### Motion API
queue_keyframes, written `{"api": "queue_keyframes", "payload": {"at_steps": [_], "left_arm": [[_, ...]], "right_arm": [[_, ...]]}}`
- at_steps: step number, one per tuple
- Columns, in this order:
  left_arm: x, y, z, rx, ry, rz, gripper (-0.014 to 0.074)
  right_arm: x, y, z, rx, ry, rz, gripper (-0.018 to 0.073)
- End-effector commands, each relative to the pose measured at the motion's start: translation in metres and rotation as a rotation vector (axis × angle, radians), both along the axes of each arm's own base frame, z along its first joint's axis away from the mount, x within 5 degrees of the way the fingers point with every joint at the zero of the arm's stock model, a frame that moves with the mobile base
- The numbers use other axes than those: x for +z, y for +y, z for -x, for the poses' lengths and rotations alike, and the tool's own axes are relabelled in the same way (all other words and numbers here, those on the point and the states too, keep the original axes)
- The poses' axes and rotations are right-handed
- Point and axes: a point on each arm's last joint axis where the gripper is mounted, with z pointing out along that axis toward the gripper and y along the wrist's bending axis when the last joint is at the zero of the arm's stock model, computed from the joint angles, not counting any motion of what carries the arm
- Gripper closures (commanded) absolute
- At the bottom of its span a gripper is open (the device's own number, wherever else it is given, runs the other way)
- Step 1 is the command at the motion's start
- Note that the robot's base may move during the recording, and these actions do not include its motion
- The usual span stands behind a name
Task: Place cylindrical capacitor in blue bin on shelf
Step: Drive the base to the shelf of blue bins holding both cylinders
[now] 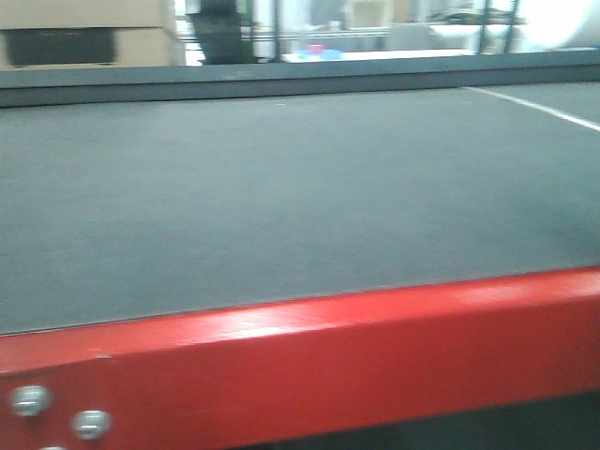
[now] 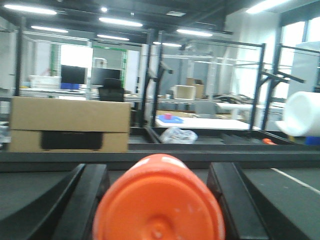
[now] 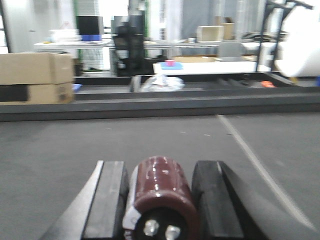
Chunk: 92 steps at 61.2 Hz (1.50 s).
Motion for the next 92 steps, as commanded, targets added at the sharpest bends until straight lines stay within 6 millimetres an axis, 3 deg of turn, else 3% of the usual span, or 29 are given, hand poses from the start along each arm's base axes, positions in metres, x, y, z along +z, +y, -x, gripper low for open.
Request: {"api": "queue_keyframes", "payload": {"at_steps": [1,92], "left_arm": [[0.0023,0.0000,0.0022,-0.007,-0.025,0.011,0.0707],[0.0023,0.0000,0.0022,-0.007,-0.025,0.011,0.0707]], "right_arm": [[0.0015,-0.0003,0.0009,-0.002,-0.024,0.004,0.0722],[0.0015,-0.0003,0.0009,-0.002,-0.024,0.004,0.0722]]}}
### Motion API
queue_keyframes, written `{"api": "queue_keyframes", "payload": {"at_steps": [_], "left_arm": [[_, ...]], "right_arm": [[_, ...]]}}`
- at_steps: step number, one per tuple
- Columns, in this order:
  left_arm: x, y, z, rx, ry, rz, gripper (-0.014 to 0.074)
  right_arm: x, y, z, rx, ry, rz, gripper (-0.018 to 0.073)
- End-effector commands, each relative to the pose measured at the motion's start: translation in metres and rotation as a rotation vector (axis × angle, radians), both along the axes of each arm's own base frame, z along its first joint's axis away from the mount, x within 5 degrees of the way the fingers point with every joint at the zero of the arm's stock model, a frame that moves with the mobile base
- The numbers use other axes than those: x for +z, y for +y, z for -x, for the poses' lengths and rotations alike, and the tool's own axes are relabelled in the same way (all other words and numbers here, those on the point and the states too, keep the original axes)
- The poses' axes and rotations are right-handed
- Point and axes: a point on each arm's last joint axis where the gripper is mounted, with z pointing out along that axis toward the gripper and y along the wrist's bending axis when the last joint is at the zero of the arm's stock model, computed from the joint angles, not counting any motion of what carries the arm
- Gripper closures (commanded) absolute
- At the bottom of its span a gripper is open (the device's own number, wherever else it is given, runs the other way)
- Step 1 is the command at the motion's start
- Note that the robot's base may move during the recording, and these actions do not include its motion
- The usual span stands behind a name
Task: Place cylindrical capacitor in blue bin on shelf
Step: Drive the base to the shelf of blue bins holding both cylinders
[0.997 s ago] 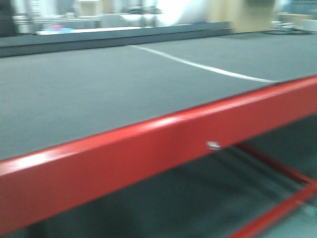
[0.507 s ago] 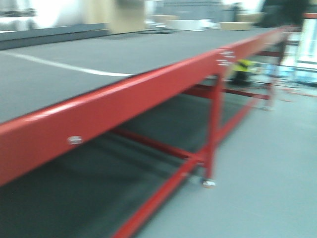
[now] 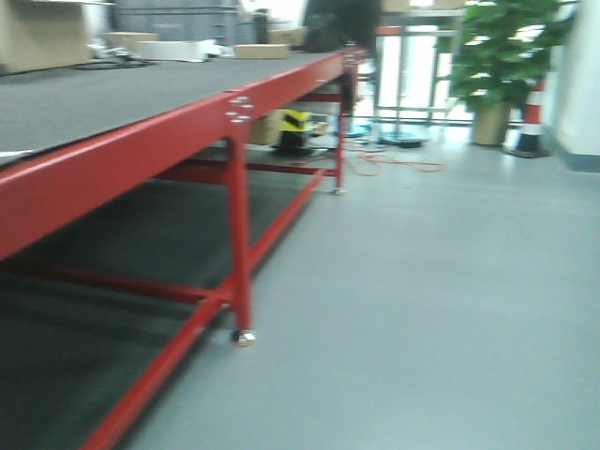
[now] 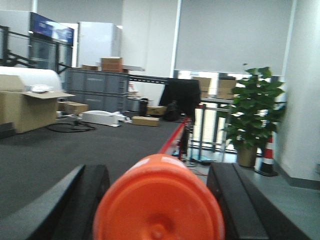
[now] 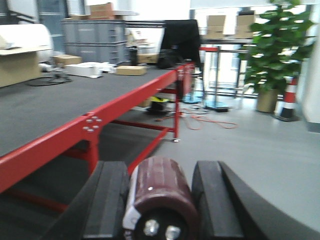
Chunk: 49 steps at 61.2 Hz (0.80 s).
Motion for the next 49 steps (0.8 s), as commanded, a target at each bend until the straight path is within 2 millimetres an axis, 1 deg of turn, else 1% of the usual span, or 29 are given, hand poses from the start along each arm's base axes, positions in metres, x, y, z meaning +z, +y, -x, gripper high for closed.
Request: {"api": "queue_keyframes", "payload": {"at_steps": [1,49], "left_arm": [[0.0023,0.0000,0.0022,-0.007,-0.025,0.011,0.0707],[0.0023,0.0000,0.0022,-0.007,-0.025,0.011,0.0707]], "right_arm": [[0.0015,-0.0003,0.0009,-0.002,-0.024,0.004,0.0722],[0.0015,-0.0003,0.0009,-0.002,-0.024,0.004,0.0722]]}}
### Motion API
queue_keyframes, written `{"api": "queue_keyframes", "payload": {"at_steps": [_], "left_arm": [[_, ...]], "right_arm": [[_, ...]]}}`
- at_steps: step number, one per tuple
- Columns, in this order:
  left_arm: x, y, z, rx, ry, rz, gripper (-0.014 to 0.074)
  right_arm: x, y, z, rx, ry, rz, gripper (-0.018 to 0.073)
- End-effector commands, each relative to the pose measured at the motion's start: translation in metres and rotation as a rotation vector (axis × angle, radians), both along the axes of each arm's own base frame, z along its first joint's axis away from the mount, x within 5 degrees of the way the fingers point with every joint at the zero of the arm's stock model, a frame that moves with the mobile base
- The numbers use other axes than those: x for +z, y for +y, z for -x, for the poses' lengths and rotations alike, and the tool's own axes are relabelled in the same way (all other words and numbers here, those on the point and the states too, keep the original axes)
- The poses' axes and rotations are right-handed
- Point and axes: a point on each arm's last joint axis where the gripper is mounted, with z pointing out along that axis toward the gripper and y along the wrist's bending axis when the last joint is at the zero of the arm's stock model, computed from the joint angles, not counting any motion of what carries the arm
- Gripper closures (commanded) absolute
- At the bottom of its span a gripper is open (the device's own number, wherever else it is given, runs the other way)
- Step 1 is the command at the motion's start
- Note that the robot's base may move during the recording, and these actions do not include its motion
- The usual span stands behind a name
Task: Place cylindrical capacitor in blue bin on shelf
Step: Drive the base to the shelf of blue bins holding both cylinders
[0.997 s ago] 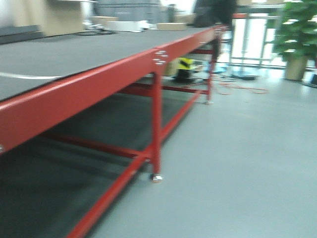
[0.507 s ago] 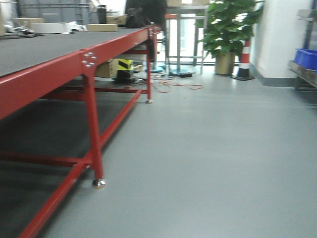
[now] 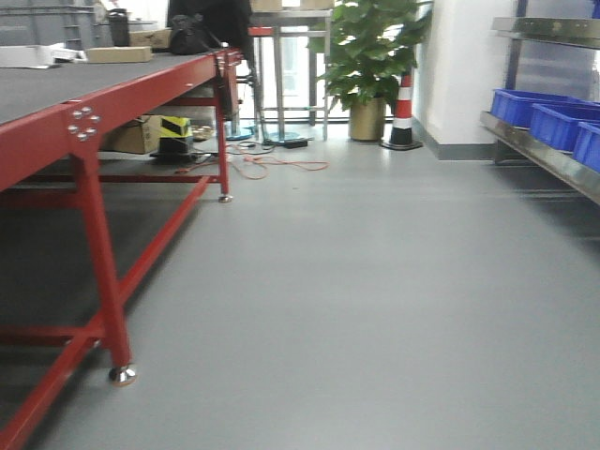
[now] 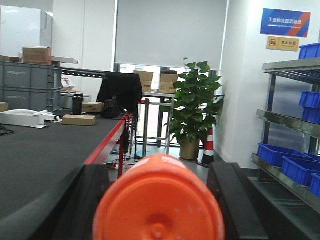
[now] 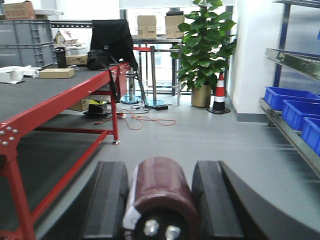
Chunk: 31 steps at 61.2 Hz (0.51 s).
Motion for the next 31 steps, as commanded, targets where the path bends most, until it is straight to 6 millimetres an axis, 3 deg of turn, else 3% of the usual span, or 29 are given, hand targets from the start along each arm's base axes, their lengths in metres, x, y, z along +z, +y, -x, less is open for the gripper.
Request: {"api": "queue_keyframes", "payload": {"at_steps": [1,31], "left_arm": [[0.0023,0.0000,0.0022,-0.007,-0.025,0.011,0.0707],[0.0023,0.0000,0.0022,-0.007,-0.025,0.011,0.0707]], "right_arm": [[0.0015,-0.0003,0.0009,-0.002,-0.024,0.004,0.0722],[0.0015,-0.0003,0.0009,-0.002,-0.024,0.004,0.0722]]}}
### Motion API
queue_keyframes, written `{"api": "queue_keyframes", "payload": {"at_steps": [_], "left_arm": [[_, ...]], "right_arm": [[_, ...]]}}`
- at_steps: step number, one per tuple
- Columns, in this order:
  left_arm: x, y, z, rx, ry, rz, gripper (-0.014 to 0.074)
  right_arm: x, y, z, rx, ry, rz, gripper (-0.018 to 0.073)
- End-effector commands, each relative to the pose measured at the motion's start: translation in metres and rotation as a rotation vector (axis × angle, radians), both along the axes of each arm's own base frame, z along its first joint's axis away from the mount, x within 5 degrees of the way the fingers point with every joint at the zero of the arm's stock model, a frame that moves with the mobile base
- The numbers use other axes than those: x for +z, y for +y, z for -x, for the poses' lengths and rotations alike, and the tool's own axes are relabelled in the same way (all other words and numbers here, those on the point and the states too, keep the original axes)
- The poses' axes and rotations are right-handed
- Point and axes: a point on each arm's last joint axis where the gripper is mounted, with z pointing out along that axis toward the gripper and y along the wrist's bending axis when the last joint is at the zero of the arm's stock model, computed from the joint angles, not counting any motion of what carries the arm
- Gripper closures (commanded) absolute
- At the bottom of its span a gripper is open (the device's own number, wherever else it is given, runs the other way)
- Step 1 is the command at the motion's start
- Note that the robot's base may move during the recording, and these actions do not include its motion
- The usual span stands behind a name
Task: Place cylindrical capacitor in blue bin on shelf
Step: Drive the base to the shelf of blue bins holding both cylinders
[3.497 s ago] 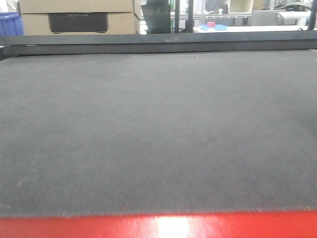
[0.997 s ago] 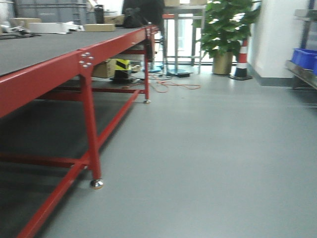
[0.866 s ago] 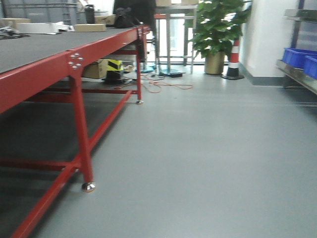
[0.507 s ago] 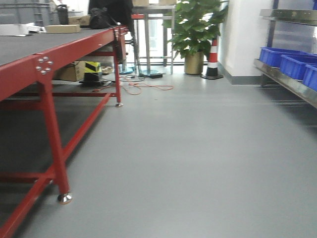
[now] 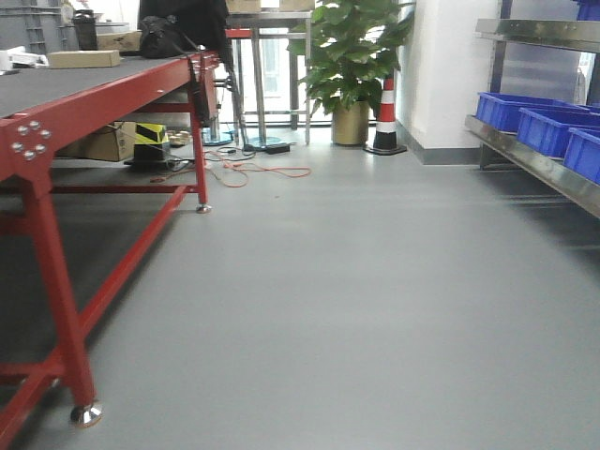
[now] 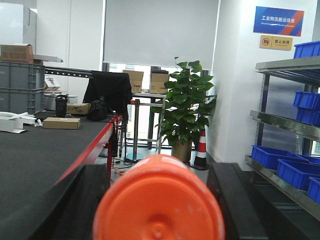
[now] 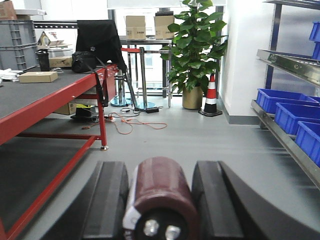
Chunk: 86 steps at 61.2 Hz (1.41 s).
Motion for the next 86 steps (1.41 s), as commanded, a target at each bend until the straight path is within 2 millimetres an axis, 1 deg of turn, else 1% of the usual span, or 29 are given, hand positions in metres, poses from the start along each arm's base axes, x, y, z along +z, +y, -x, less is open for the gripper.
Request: {"api": "queue_keyframes", "payload": {"at_steps": [1,86], "left_arm": [[0.0023,0.0000,0.0022,-0.007,-0.025,0.011,0.0707],[0.0023,0.0000,0.0022,-0.007,-0.025,0.011,0.0707]], "right_arm": [[0.0015,-0.0003,0.0009,-0.002,-0.024,0.004,0.0722],[0.0015,-0.0003,0.0009,-0.002,-0.024,0.004,0.0722]]}}
